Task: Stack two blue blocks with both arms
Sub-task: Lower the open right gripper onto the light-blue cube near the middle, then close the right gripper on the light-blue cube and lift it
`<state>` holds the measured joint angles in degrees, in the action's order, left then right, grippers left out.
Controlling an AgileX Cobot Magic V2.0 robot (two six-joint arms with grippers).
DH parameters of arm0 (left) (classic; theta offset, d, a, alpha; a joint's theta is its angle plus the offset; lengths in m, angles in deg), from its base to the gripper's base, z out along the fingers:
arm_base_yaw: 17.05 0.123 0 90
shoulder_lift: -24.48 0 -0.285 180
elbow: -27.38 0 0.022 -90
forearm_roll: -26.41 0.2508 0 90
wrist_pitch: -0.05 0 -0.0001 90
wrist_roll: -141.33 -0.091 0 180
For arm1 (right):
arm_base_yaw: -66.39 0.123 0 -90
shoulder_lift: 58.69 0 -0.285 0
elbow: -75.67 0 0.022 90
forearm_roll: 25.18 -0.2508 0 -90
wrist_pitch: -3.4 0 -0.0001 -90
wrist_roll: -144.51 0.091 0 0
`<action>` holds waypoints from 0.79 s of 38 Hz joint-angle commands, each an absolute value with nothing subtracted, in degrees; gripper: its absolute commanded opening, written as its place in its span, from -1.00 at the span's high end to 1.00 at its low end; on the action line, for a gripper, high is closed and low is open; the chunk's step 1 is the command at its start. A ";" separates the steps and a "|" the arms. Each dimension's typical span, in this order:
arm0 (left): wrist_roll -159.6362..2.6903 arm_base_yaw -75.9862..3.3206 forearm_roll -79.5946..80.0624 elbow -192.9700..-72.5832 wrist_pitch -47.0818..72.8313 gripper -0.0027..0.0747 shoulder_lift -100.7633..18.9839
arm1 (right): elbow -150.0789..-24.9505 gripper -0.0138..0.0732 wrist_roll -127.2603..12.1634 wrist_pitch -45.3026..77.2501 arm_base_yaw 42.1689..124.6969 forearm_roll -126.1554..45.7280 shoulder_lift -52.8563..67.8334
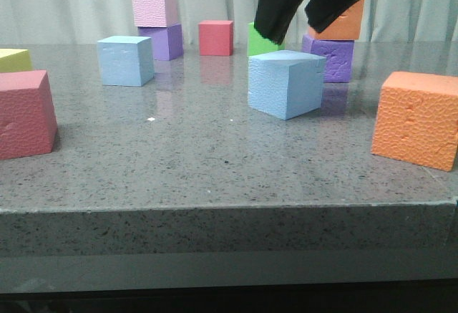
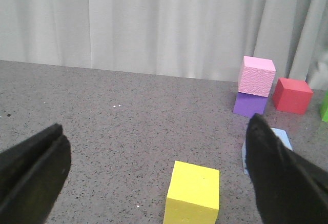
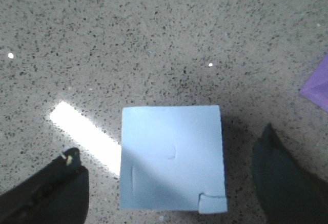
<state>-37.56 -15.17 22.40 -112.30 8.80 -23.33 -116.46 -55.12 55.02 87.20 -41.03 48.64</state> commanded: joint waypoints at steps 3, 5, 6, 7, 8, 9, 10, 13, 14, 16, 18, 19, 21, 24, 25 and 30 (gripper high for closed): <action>-37.50 -15.11 22.37 -114.46 4.15 -0.81 -23.35 | -119.04 -0.79 -55.96 54.25 87.14 -42.30 48.99; -37.50 -15.11 22.37 -114.46 4.15 -0.81 -23.35 | -119.04 -0.79 -55.99 54.11 87.14 -42.30 49.91; -37.50 -15.11 22.37 -114.46 4.15 -0.81 -23.35 | -119.04 -0.79 -56.08 54.05 87.14 -42.30 50.28; -37.50 -15.11 22.37 -114.46 4.15 -0.81 -23.35 | -119.04 -0.79 -56.07 53.99 87.14 -42.23 50.72; -37.50 -15.11 22.37 -114.46 4.15 -0.81 -23.35 | -119.04 -0.79 -56.07 53.72 87.09 -42.17 50.90; -37.50 -15.11 22.37 -114.46 4.15 -0.81 -23.35 | -119.04 -0.79 -56.07 53.65 87.03 -42.17 51.29; -37.50 -15.11 22.37 -114.46 4.15 -0.81 -23.35 | -119.04 -0.79 -56.07 53.52 87.04 -42.17 51.48; -37.50 -15.11 22.37 -114.46 4.15 -0.81 -23.35 | -119.04 -0.79 -56.07 53.77 86.96 -42.12 51.82; -37.50 -15.11 22.37 -114.46 4.15 -0.81 -23.35 | -119.04 -0.77 -56.07 53.83 86.96 -42.12 51.92; -37.50 -15.11 22.37 -114.46 4.15 -0.81 -23.35 | -119.04 -0.68 -56.07 53.93 86.96 -42.12 51.92; -37.50 -15.11 22.37 -114.46 4.15 -0.81 -23.35 | -119.05 -0.53 -56.07 53.93 86.96 -42.12 51.81; -37.50 -15.11 22.37 -114.46 4.15 -0.81 -23.35 | -119.11 -0.44 -56.07 53.93 86.96 -42.12 51.81; -37.50 -15.11 22.37 -114.46 4.15 -0.81 -23.35 | -119.38 -0.32 -56.07 53.93 86.96 -42.12 51.72; -37.50 -15.11 22.37 -114.46 4.15 -0.81 -23.35 | -120.04 -0.24 -56.07 54.49 86.96 -42.12 51.60; -37.50 -15.11 22.37 -114.46 4.15 -0.81 -23.35 | -120.31 -0.24 -56.07 54.74 86.96 -42.12 51.42; -37.50 -15.11 22.37 -114.46 4.15 -0.81 -23.35 | -121.82 -0.23 -56.07 56.73 86.96 -42.58 50.45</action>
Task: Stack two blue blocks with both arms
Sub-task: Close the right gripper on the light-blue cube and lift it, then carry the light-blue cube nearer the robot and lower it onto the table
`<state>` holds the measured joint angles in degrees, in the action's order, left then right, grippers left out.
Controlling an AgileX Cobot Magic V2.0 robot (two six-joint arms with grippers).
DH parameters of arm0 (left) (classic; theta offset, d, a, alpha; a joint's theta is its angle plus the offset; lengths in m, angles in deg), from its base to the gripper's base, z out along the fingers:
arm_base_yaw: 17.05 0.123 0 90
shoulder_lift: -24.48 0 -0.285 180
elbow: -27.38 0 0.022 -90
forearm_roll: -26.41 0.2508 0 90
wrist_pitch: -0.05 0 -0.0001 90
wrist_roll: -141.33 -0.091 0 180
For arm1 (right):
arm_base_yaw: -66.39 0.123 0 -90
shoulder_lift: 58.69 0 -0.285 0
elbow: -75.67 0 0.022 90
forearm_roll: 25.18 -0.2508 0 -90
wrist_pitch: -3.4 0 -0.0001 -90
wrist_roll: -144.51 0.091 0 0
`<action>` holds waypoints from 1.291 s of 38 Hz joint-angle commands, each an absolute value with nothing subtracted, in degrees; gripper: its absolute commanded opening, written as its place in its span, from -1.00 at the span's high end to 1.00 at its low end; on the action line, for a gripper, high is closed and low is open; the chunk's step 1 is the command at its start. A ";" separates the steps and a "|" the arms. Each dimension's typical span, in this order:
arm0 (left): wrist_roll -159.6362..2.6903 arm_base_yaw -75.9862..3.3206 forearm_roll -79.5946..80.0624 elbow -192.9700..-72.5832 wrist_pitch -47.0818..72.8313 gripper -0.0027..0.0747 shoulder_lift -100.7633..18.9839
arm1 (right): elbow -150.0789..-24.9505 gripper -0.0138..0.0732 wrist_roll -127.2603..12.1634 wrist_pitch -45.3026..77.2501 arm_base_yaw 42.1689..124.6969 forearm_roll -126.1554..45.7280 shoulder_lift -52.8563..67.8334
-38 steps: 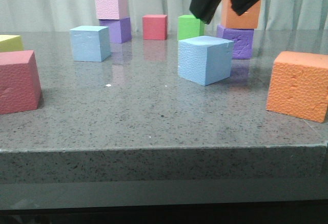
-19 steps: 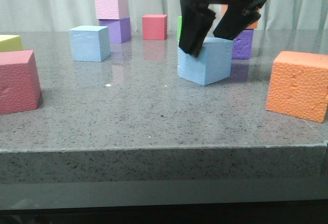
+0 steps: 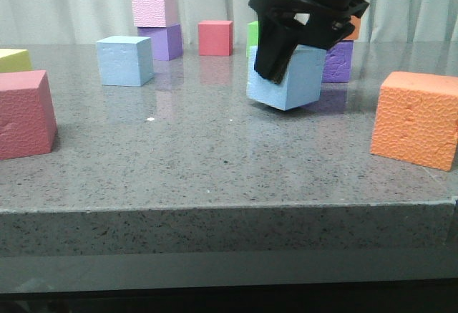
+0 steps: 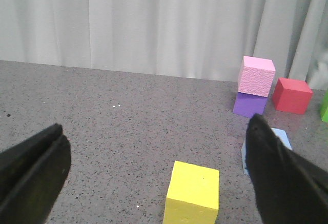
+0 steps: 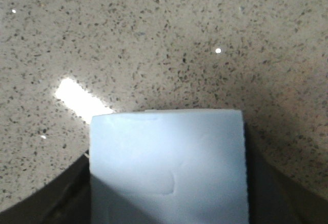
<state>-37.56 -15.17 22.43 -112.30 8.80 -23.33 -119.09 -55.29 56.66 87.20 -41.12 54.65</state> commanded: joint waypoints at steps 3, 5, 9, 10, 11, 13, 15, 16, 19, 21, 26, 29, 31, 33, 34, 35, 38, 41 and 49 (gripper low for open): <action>-37.50 -15.11 22.37 -114.46 4.15 -0.81 -23.35 | -122.90 -0.23 -56.07 58.71 87.03 -43.94 49.69; -37.50 -15.11 22.37 -114.46 4.15 -0.81 -23.35 | -123.10 -0.23 -56.07 59.41 87.21 -45.52 49.14; -37.50 -15.11 22.37 -114.46 4.15 -0.81 -23.35 | -123.10 -0.23 -56.34 59.74 88.55 -46.84 48.23; -37.50 -15.11 22.37 -114.46 4.15 -0.81 -23.35 | -123.10 -0.23 -56.65 59.74 89.22 -46.83 48.10; -37.50 -15.11 22.37 -114.46 4.15 -0.81 -23.35 | -123.10 -0.23 -57.35 59.80 89.96 -46.83 48.11; -37.50 -15.11 22.37 -114.46 4.15 -0.81 -23.35 | -123.10 -0.23 -58.69 59.99 91.32 -46.85 48.11; -37.50 -15.11 22.37 -114.46 4.15 -0.81 -23.35 | -123.10 -0.23 -60.07 60.30 93.07 -46.85 48.11; -37.50 -15.11 22.37 -114.46 4.15 -0.81 -23.35 | -123.10 -0.23 -60.62 60.41 93.89 -46.85 48.11; -37.50 -15.11 22.37 -114.46 4.15 -0.81 -23.35 | -123.10 -0.23 -61.37 60.55 96.75 -46.85 48.11; -37.50 -15.11 22.37 -114.46 4.15 -0.81 -23.35 | -123.10 -0.23 -61.43 60.55 98.29 -46.79 48.17; -37.50 -15.11 22.37 -114.46 3.75 -0.81 -23.35 | -122.37 -0.23 -61.45 59.98 100.75 -46.21 48.85; -37.50 -15.11 22.37 -114.46 3.64 -0.81 -23.35 | -120.85 -0.23 -61.45 58.91 101.32 -45.93 49.08; -37.50 -15.11 22.37 -114.46 3.51 -0.81 -23.35 | -119.83 -0.23 -61.45 58.51 101.37 -45.93 49.15; -37.50 -15.11 22.37 -114.46 3.51 -0.81 -23.35 | -118.90 -0.23 -61.45 58.40 101.41 -45.93 49.30; -37.50 -15.11 22.37 -114.46 3.51 -0.81 -23.35 | -118.53 -0.23 -61.45 58.40 101.41 -45.88 49.35; -37.50 -15.11 22.37 -114.46 3.51 -0.81 -23.35 | -117.99 -0.23 -61.45 58.40 101.41 -45.88 49.42; -37.50 -15.11 22.37 -114.46 3.51 -0.81 -23.35 | -116.98 -0.24 -61.45 58.27 101.41 -45.88 49.42; -37.50 -15.11 22.37 -114.46 3.51 -0.81 -23.35 | -116.32 -0.24 -61.45 58.12 101.41 -45.88 49.42; -37.50 -15.11 22.37 -114.46 3.51 -0.81 -23.35 | -116.33 -0.29 -61.45 58.54 101.41 -45.88 49.42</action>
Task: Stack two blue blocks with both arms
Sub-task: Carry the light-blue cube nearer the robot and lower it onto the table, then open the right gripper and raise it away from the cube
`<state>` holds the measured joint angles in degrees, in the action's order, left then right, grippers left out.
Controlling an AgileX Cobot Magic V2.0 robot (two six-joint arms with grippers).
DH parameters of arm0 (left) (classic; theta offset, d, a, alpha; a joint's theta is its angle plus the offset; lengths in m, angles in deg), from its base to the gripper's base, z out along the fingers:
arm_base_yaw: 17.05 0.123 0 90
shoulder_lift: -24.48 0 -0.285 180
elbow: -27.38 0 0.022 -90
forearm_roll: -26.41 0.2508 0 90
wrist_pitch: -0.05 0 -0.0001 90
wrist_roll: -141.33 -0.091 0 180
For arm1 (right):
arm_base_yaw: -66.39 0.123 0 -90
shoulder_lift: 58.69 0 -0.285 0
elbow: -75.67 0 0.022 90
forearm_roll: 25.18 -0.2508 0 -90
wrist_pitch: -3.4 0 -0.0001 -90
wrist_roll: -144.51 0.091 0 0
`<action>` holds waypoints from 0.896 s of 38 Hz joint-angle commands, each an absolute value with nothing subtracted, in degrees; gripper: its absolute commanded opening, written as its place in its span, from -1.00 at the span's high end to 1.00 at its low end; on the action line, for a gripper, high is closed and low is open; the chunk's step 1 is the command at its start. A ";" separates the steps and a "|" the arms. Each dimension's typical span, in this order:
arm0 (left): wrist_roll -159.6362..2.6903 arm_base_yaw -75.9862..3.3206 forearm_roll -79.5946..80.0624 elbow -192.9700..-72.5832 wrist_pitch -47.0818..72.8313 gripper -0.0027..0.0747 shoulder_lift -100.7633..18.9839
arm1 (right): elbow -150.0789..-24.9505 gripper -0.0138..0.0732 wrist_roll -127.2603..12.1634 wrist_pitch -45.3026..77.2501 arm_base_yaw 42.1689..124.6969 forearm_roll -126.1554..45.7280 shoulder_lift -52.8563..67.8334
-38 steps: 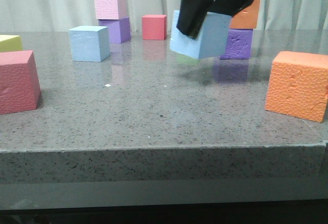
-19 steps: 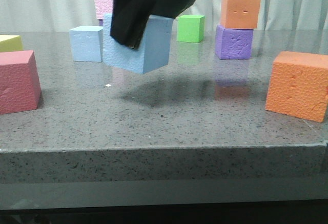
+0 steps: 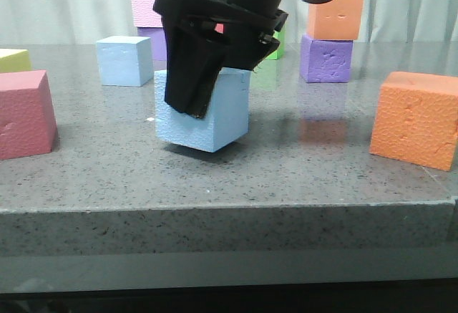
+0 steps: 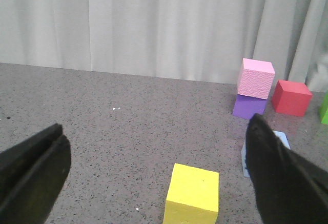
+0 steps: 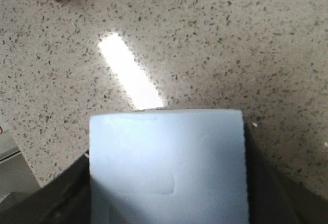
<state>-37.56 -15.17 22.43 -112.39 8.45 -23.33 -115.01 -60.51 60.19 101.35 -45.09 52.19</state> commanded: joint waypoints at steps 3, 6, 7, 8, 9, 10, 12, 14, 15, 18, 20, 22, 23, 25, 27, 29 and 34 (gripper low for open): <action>-37.50 -15.11 22.37 -114.46 3.51 -0.81 -23.35 | -116.33 -0.47 -61.45 58.65 101.41 -45.88 49.42; -37.50 -15.11 22.37 -114.46 3.51 -0.81 -23.35 | -116.33 -0.69 -61.45 58.65 101.41 -45.88 49.42; -37.50 -15.11 22.37 -114.46 3.51 -0.81 -23.35 | -116.33 -0.74 -61.45 58.65 101.41 -45.88 49.42; -37.50 -15.11 22.37 -114.46 3.51 -0.81 -23.35 | -116.33 -0.79 -61.45 58.65 101.41 -45.88 49.42; -37.50 -15.11 22.37 -114.46 3.51 -0.81 -23.35 | -116.33 -0.84 -61.45 58.65 101.41 -45.88 49.42; -37.50 -15.11 22.37 -114.46 3.51 -0.81 -23.35 | -116.33 -0.84 -61.45 58.65 101.41 -45.88 49.42; -37.50 -15.11 22.37 -114.46 3.51 -0.81 -23.35 | -116.71 -0.82 -61.45 58.71 101.41 -45.88 49.42; -37.50 -15.11 22.37 -114.46 3.51 -0.81 -23.35 | -117.29 -0.81 -61.45 58.98 101.41 -45.88 49.42; -37.50 -15.11 22.37 -114.46 3.51 -0.81 -23.35 | -117.92 -0.81 -61.45 59.46 101.35 -45.84 49.29; -37.50 -15.11 22.37 -114.46 3.51 -0.81 -23.35 | -120.09 -0.81 -60.64 60.96 101.21 -45.39 48.93; -37.50 -15.11 22.37 -114.46 3.51 -0.81 -23.35 | -121.85 -0.81 -59.46 61.92 100.94 -45.24 48.62; -37.50 -15.11 22.37 -114.46 3.51 -0.81 -23.35 | -123.44 -0.77 -57.54 62.31 100.59 -45.17 48.30; -37.50 -15.11 22.37 -114.46 3.51 -0.81 -23.35 | -124.06 -0.74 -57.09 62.31 100.52 -45.17 48.15; -37.50 -15.11 22.37 -114.46 3.51 -0.81 -23.35 | -125.26 -0.64 -55.22 62.43 100.06 -45.11 47.79; -37.50 -15.11 22.37 -114.46 3.51 -0.81 -23.35 | -126.21 -0.49 -53.70 62.50 99.64 -45.11 47.36; -37.50 -15.11 22.37 -114.46 3.51 -0.81 -23.35 | -126.84 -0.31 -52.69 62.60 99.30 -45.11 46.94; -37.50 -15.11 22.37 -114.46 3.51 -0.81 -23.35 | -128.00 0.19 -52.44 63.02 98.68 -45.11 45.72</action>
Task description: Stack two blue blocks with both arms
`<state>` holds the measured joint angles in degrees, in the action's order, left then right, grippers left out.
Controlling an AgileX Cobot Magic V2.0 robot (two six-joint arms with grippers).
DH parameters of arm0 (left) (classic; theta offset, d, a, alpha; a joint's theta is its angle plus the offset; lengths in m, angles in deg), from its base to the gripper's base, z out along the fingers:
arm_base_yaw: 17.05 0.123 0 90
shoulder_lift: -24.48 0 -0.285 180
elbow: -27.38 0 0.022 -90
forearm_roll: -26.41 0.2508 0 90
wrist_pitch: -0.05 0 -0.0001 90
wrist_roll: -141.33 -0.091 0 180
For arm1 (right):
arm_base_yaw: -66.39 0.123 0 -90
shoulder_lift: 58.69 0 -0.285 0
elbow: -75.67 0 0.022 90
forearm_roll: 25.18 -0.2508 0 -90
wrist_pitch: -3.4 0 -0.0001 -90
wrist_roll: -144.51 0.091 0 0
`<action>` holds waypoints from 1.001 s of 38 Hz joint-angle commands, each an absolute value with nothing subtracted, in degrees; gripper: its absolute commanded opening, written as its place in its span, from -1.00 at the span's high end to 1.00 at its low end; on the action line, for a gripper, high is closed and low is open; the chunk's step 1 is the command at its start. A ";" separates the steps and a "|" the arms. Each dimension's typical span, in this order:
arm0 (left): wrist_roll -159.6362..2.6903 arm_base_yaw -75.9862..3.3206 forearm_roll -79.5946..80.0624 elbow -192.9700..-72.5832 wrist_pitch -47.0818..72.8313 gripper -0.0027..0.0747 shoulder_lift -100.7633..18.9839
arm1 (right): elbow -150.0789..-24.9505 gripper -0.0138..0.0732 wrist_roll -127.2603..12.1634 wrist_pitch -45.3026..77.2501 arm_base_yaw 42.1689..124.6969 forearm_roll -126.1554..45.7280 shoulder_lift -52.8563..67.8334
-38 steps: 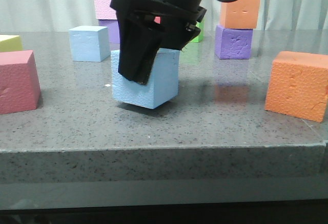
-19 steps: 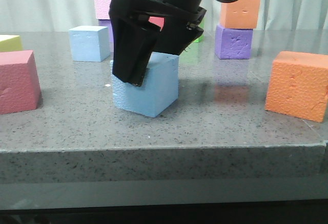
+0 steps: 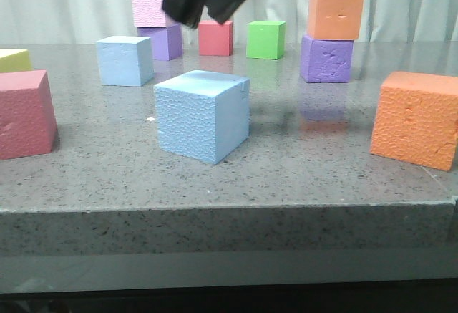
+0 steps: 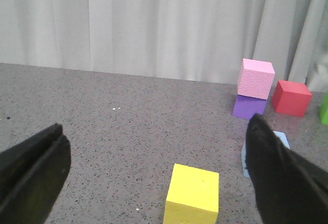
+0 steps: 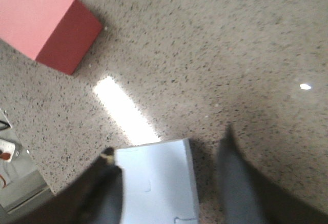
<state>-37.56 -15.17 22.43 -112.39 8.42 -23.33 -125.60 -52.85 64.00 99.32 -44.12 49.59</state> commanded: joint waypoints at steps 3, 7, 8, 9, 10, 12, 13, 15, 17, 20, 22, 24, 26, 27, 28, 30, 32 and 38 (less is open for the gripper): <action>-37.50 -15.11 22.37 -114.46 3.51 -0.81 -23.35 | -128.14 0.47 -52.44 63.09 98.39 -45.11 44.70; -37.50 -15.11 22.37 -114.36 3.51 -0.81 -23.35 | -128.14 0.73 -52.44 63.03 98.19 -45.11 43.41; -37.50 -15.11 22.37 -114.36 3.51 -0.81 -23.35 | -128.14 0.79 -52.44 63.03 98.19 -45.11 43.08; -37.50 -15.11 22.37 -114.36 3.51 -0.81 -23.35 | -128.14 0.83 -52.44 63.11 98.19 -44.96 42.86; -37.50 -15.11 22.37 -114.36 3.51 -0.81 -23.35 | -128.14 0.86 -52.44 63.11 98.19 -44.80 42.48; -37.50 -15.11 22.37 -114.36 3.51 -0.81 -23.35 | -128.14 0.84 -52.44 63.35 98.19 -44.57 41.99; -37.50 -15.11 22.37 -114.36 3.51 -0.81 -23.35 | -128.14 0.85 -52.44 63.53 98.19 -44.41 41.70; -37.50 -15.11 22.37 -114.36 3.51 -0.81 -23.35 | -128.01 0.85 -52.33 63.66 97.91 -44.17 41.05; -37.50 -15.11 22.37 -114.36 3.51 -0.81 -23.35 | -128.01 0.85 -51.71 63.81 96.94 -44.17 40.30; -37.50 -15.11 22.37 -114.36 3.51 -0.81 -23.35 | -127.94 0.85 -50.18 64.19 94.81 -44.17 38.97; -37.50 -15.11 22.37 -114.36 3.51 -0.81 -23.35 | -127.70 0.85 -49.82 64.46 92.95 -44.17 37.88; -37.50 -15.11 22.37 -114.36 3.51 -0.81 -23.35 | -126.79 0.85 -49.82 64.54 90.70 -44.17 36.49; -37.50 -15.11 22.37 -114.36 3.51 -0.81 -23.35 | -125.24 0.85 -49.82 64.36 88.64 -44.17 34.85; -37.50 -15.11 22.37 -114.36 3.51 -0.81 -23.35 | -124.13 0.85 -49.82 64.14 87.78 -44.17 33.82; -37.50 -15.11 22.37 -114.36 3.51 -0.81 -23.35 | -123.19 0.85 -49.82 63.89 86.60 -44.17 32.99; -37.50 -15.11 22.37 -114.36 3.51 -0.81 -23.35 | -120.12 0.85 -49.82 62.58 84.42 -44.17 30.95; -37.50 -15.11 22.37 -114.36 3.51 -0.81 -23.35 | -116.96 0.85 -49.82 60.88 82.20 -44.17 28.69; -37.50 -15.11 22.37 -114.36 3.51 -0.81 -23.35 | -105.67 0.85 -49.82 54.56 75.46 -43.22 20.46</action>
<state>-37.56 -15.17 22.43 -112.39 8.42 -23.33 -108.96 -49.87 60.62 78.36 -43.38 25.85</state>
